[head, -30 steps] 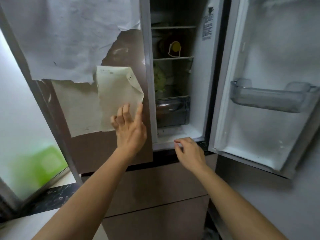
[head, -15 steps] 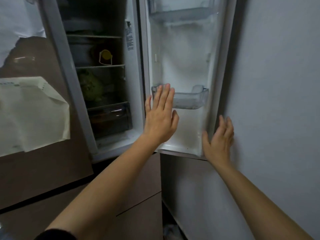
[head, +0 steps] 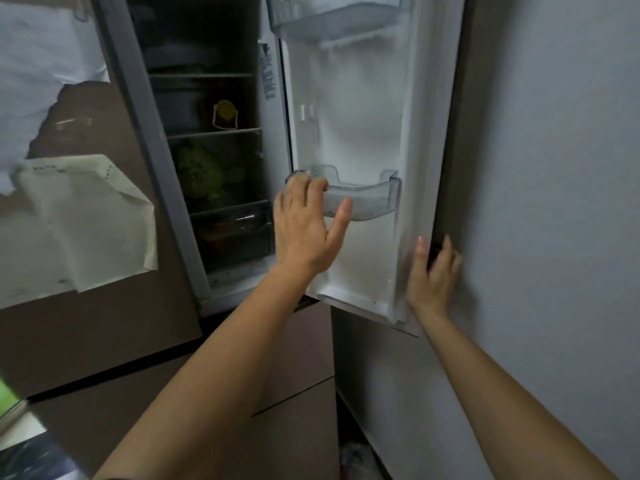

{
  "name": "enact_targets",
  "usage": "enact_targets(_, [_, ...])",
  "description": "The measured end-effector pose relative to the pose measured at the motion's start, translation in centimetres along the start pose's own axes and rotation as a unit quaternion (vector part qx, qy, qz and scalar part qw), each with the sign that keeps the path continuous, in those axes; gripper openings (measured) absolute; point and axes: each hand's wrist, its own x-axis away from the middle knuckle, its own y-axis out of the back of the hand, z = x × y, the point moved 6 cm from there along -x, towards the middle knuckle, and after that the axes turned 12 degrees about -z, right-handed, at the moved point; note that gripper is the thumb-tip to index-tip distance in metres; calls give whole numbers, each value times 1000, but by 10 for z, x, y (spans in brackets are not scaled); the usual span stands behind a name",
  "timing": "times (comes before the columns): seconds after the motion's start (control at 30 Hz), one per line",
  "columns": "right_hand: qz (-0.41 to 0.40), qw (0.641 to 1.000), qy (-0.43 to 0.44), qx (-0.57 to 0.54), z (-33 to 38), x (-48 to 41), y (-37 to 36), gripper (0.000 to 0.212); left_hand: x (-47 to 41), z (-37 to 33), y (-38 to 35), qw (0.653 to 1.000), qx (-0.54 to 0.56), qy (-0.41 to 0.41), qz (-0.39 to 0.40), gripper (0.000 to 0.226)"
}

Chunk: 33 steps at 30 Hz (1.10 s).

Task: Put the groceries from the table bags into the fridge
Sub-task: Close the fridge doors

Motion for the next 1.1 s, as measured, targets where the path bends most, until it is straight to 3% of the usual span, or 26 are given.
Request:
enact_targets(0.13, [3, 998, 50, 26, 9, 11, 14, 92, 4, 37, 23, 998, 20, 66, -5, 61])
enact_targets(0.23, [62, 994, 88, 1, 23, 40, 3, 75, 9, 69, 45, 993, 22, 111, -11, 69])
enact_targets(0.3, [98, 991, 75, -42, 29, 63, -12, 75, 17, 88, 61, 990, 10, 141, -14, 69])
enact_targets(0.37, [124, 987, 55, -91, 35, 88, -29, 80, 26, 102, 77, 990, -32, 139, -11, 65])
enact_targets(0.47, [149, 978, 108, -101, 51, 126, -48, 82, 43, 129, 101, 986, -146, 78, 5, 56])
enact_targets(0.57, [186, 953, 223, -86, 74, 159, -72, 78, 64, 169, 124, 962, -264, 42, 55, 60])
enact_targets(0.67, [181, 937, 291, -61, 90, 188, -101, 77, 80, 210, 148, 929, -345, 77, 115, 68])
enact_targets(0.87, [181, 933, 309, 29, 103, 236, -170, 77, 93, 268, 164, 855, -415, 87, 298, 79])
enact_targets(1.1, [249, 895, 345, 135, 114, 253, -234, 79, 100, 277, 158, 837, -444, 46, 317, 87])
